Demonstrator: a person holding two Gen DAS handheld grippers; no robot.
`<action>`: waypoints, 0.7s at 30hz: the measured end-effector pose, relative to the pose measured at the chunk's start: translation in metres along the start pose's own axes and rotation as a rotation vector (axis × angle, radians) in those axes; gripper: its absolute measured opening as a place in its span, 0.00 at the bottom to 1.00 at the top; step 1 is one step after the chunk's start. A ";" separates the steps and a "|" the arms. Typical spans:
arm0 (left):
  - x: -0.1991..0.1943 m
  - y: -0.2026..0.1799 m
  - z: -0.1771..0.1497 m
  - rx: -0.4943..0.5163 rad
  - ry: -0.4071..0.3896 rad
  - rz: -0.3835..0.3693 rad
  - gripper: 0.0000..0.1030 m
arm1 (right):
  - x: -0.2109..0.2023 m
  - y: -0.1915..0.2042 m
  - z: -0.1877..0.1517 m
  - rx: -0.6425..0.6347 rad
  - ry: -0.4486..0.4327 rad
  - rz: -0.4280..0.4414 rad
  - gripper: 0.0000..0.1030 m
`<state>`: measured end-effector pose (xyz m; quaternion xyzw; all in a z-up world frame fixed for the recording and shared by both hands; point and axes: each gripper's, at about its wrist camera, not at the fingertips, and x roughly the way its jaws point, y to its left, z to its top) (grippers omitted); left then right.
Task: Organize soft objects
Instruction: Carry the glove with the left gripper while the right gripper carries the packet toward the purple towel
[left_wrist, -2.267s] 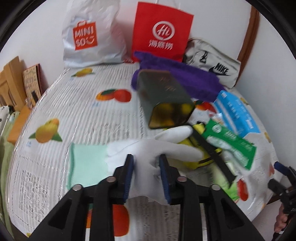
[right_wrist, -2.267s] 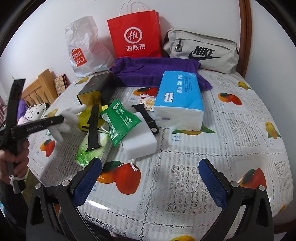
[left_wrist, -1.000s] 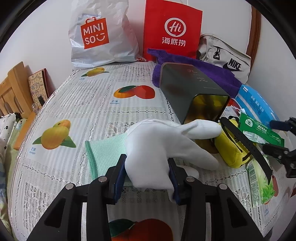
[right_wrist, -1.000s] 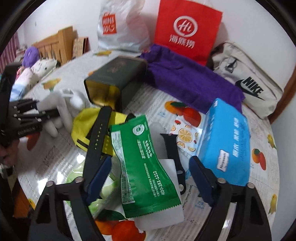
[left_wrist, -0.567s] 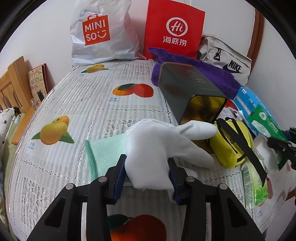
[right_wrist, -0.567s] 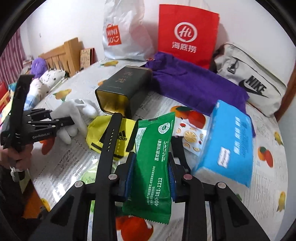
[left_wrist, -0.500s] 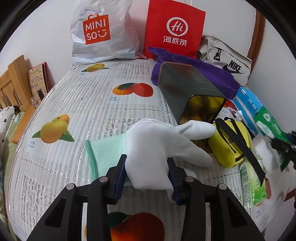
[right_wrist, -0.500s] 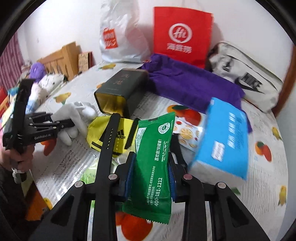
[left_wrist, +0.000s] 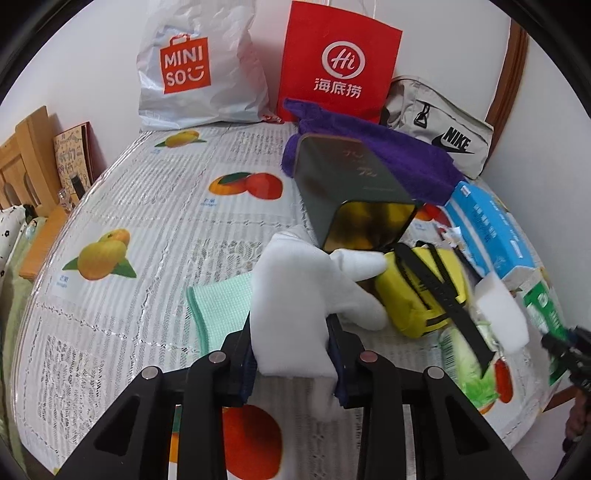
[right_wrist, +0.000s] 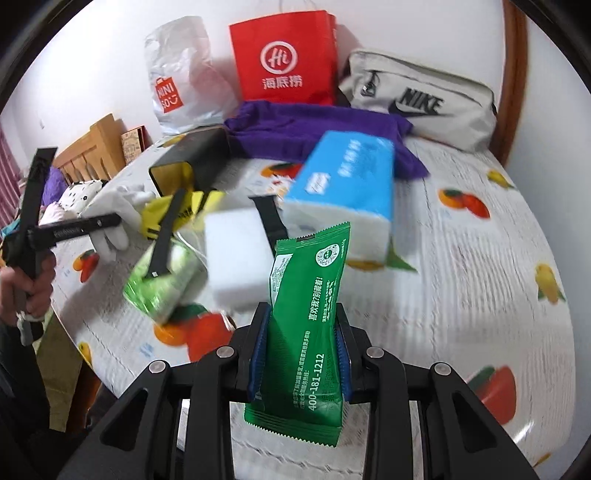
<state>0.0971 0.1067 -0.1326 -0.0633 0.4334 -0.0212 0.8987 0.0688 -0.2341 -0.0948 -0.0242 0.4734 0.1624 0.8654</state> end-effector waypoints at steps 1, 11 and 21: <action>-0.002 -0.003 0.001 0.003 -0.001 0.001 0.30 | 0.001 -0.003 -0.003 0.007 0.004 0.001 0.31; -0.019 -0.019 0.022 0.001 -0.017 -0.024 0.29 | 0.029 -0.022 -0.015 0.034 0.055 0.002 0.31; -0.045 -0.025 0.047 0.002 -0.055 -0.084 0.29 | 0.006 -0.023 0.001 0.027 0.005 0.079 0.31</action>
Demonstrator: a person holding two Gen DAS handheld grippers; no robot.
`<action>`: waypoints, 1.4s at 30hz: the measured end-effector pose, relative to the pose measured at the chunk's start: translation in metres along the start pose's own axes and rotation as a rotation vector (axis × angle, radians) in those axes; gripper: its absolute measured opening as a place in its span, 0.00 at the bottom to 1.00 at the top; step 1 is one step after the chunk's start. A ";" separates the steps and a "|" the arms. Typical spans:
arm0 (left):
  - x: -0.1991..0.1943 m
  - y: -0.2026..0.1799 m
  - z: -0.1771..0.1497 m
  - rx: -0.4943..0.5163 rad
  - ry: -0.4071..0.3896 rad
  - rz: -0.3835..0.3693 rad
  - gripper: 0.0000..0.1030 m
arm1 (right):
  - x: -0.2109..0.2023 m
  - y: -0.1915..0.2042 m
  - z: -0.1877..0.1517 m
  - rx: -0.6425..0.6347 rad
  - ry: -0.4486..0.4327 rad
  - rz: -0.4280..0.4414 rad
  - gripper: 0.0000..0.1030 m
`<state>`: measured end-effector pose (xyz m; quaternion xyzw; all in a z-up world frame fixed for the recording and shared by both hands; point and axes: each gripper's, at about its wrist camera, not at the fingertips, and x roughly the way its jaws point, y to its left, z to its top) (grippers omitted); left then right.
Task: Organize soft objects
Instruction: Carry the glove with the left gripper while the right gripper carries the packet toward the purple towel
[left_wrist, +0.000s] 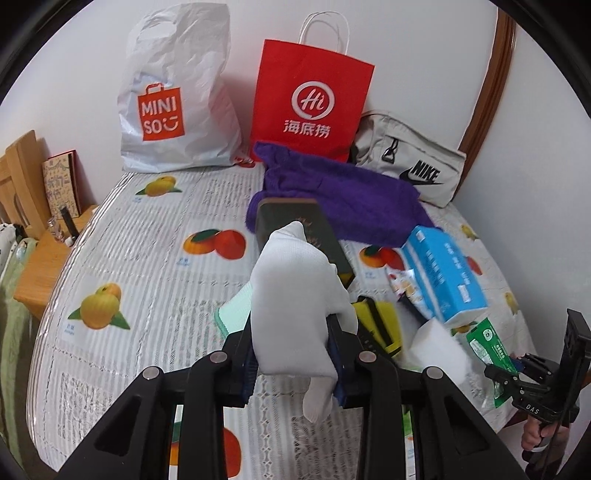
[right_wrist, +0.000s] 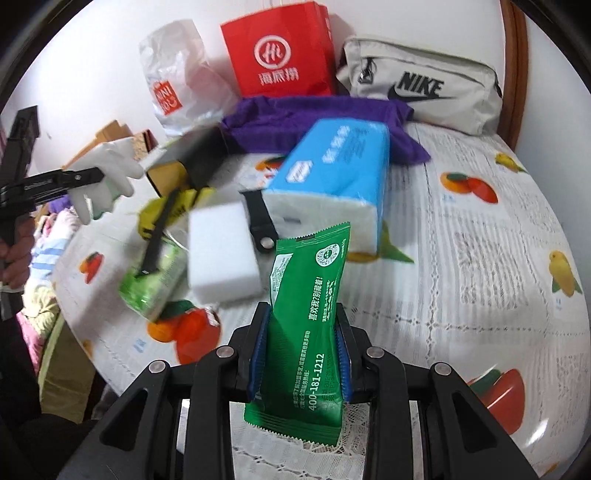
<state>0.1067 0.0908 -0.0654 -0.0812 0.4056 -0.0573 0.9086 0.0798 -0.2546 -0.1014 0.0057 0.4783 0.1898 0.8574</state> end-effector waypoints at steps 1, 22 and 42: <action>0.000 0.000 0.002 -0.003 -0.002 -0.007 0.29 | -0.005 0.001 0.002 -0.002 -0.008 0.010 0.31; 0.035 0.001 0.075 -0.007 0.005 -0.040 0.29 | -0.017 0.000 0.133 -0.032 -0.132 -0.014 0.31; 0.148 -0.021 0.171 0.018 0.071 -0.072 0.29 | 0.094 -0.053 0.245 0.024 -0.059 -0.067 0.31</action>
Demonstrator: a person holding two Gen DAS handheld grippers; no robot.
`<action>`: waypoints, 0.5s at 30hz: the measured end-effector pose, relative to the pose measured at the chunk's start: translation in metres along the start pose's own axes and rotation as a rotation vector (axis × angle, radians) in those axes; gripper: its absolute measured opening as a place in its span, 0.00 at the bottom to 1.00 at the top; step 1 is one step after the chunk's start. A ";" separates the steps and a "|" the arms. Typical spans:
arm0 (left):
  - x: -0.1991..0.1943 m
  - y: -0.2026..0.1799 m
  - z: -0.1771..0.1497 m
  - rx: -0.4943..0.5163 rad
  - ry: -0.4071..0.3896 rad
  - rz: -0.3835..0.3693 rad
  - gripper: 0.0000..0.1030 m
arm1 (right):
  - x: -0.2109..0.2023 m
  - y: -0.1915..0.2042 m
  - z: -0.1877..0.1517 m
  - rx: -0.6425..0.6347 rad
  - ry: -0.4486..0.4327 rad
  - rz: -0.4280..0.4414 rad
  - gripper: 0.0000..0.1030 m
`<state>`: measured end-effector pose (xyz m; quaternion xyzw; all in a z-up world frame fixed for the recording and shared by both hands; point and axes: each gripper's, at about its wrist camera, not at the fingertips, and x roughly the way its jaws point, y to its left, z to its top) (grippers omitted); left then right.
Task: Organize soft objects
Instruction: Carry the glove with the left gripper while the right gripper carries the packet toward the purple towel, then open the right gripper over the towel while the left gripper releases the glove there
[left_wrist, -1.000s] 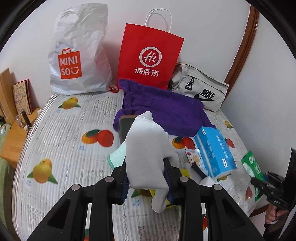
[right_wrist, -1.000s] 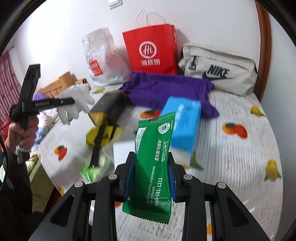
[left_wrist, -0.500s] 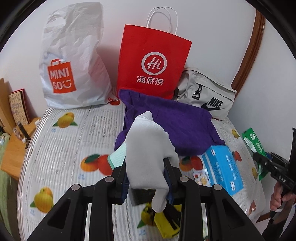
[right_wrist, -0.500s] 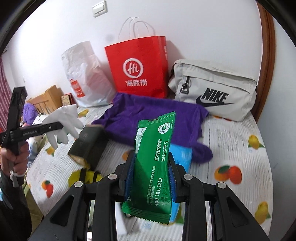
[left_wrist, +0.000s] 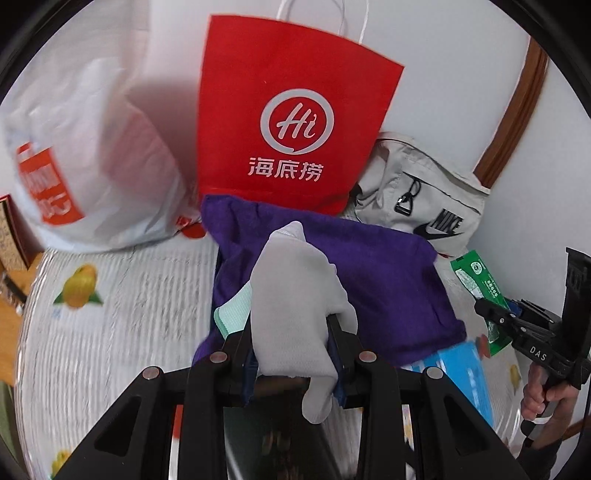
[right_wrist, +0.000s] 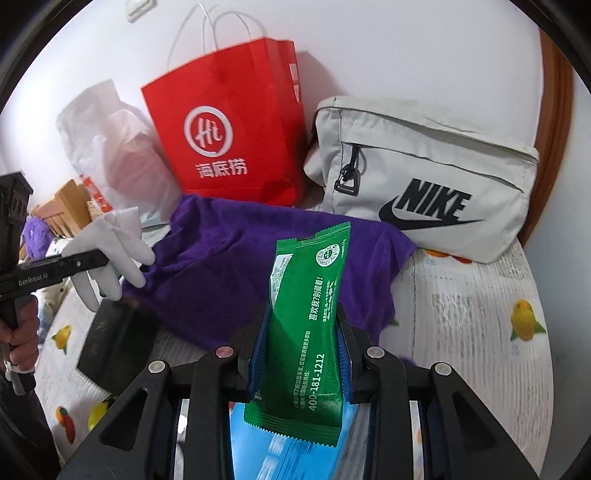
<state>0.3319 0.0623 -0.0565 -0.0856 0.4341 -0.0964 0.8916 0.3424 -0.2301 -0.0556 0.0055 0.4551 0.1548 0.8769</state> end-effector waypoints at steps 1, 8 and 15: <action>0.007 0.000 0.005 -0.001 0.007 -0.003 0.29 | 0.008 -0.002 0.005 -0.001 0.010 0.001 0.31; 0.062 -0.001 0.030 0.002 0.079 -0.016 0.29 | 0.046 -0.010 0.023 -0.017 0.072 -0.001 0.31; 0.097 -0.004 0.042 0.011 0.121 -0.015 0.29 | 0.078 -0.013 0.026 -0.024 0.135 -0.010 0.32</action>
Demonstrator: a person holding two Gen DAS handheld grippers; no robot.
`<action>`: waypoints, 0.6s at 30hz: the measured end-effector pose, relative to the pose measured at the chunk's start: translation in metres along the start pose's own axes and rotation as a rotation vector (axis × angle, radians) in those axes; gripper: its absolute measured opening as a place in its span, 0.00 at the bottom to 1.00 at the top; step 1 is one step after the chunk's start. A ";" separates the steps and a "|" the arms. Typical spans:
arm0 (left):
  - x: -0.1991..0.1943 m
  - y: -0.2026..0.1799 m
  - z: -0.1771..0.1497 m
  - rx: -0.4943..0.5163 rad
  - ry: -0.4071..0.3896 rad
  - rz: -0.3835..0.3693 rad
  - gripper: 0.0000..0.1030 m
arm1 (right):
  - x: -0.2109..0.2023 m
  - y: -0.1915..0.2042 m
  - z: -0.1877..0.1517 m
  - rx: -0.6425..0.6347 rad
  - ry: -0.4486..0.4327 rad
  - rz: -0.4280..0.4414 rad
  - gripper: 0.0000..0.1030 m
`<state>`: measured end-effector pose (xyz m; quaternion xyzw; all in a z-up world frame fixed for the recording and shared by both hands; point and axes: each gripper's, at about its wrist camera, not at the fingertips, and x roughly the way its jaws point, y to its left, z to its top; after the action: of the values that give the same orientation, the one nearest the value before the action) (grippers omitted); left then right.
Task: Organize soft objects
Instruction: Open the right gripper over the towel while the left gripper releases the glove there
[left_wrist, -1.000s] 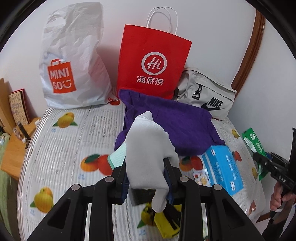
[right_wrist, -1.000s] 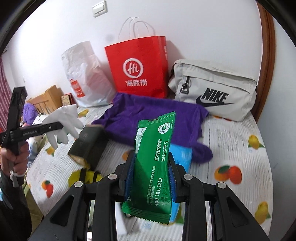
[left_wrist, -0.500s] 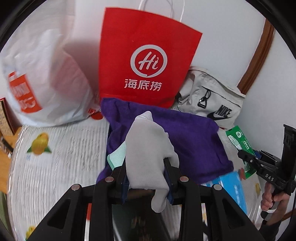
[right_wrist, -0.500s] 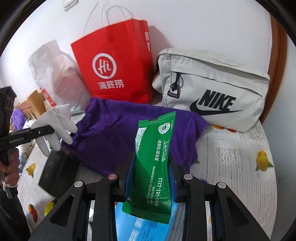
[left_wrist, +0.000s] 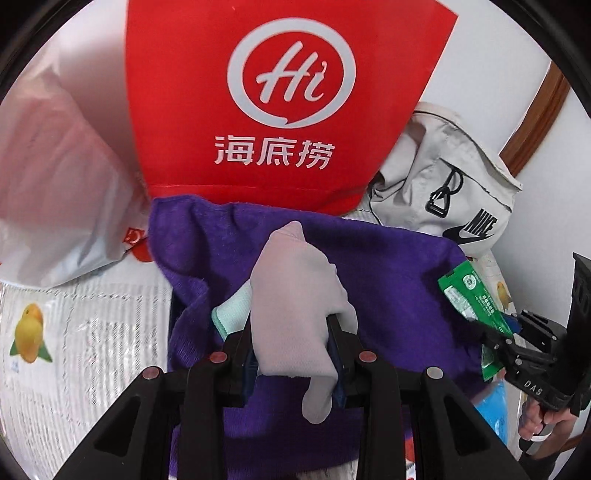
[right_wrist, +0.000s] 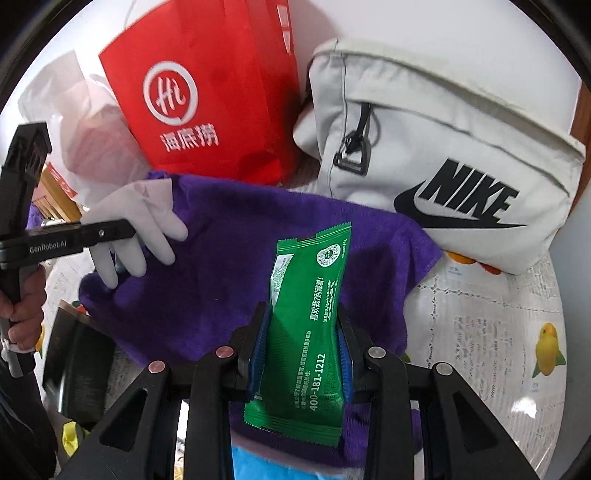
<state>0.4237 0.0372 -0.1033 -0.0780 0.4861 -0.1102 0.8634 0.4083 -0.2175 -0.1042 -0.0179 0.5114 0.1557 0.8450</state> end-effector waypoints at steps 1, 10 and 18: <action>0.003 0.000 0.001 -0.001 0.002 -0.003 0.29 | 0.003 0.000 0.000 -0.002 0.005 -0.003 0.32; 0.013 0.005 0.007 -0.011 0.002 0.001 0.59 | 0.019 -0.006 0.010 0.027 0.031 -0.018 0.66; -0.011 0.008 -0.001 0.003 -0.012 0.077 0.69 | 0.006 0.000 0.009 0.021 0.005 -0.032 0.73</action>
<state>0.4184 0.0475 -0.0962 -0.0583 0.4832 -0.0771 0.8701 0.4188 -0.2143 -0.1046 -0.0177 0.5149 0.1366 0.8461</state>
